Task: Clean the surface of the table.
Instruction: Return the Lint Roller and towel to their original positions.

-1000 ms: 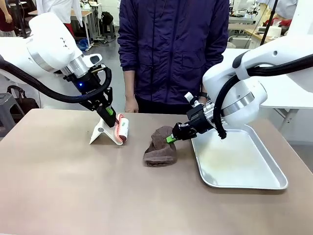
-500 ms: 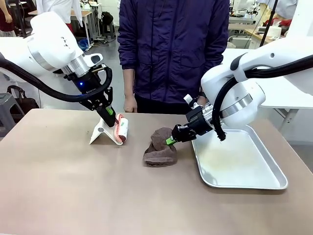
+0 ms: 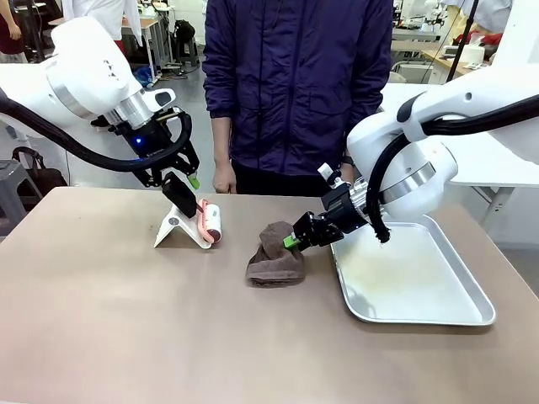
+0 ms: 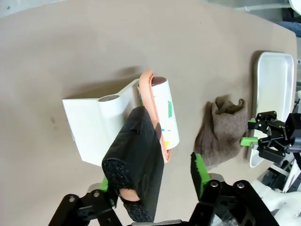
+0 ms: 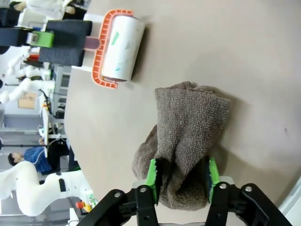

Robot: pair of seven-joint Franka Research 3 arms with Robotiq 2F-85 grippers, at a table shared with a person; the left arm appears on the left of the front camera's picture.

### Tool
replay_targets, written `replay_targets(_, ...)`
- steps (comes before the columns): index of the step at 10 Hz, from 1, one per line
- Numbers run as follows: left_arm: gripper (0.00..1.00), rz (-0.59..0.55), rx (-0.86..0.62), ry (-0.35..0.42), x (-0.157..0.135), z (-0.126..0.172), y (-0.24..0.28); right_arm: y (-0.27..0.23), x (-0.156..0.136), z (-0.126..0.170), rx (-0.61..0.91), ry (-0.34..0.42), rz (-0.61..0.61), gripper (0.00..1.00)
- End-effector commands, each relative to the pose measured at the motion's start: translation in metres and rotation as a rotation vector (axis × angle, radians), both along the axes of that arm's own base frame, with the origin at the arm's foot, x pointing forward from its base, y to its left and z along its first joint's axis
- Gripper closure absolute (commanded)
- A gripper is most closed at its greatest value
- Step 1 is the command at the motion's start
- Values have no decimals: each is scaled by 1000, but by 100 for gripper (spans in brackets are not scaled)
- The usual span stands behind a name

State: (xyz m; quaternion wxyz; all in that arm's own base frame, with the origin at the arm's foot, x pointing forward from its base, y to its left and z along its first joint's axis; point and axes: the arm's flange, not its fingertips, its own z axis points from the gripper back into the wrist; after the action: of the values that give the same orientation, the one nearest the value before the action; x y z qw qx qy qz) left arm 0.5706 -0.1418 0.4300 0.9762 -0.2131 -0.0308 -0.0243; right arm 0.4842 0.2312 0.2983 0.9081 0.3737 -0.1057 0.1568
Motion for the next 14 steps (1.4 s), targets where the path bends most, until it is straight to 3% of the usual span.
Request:
replay_targets(1, 0, 48, 13, -11, 1, 10, 9, 3, 9, 1, -9, 21, -14, 11)
replay_targets(2, 0, 59, 6, -21, 1, 13, 14, 3, 9, 0, -9, 20, -21, 1)
replay_targets(8, 0, 99, -64, -61, -14, 31, 63, -9, 12, 20, 67, 32, -31, 0)
replay_targets(11, 0, -61, -261, -3, -46, 44, 112, -40, 7, 48, 199, 118, -44, 0)
replay_targets(14, 0, -131, -514, -24, -116, 35, 168, -95, -38, 73, 425, 311, -122, 0)
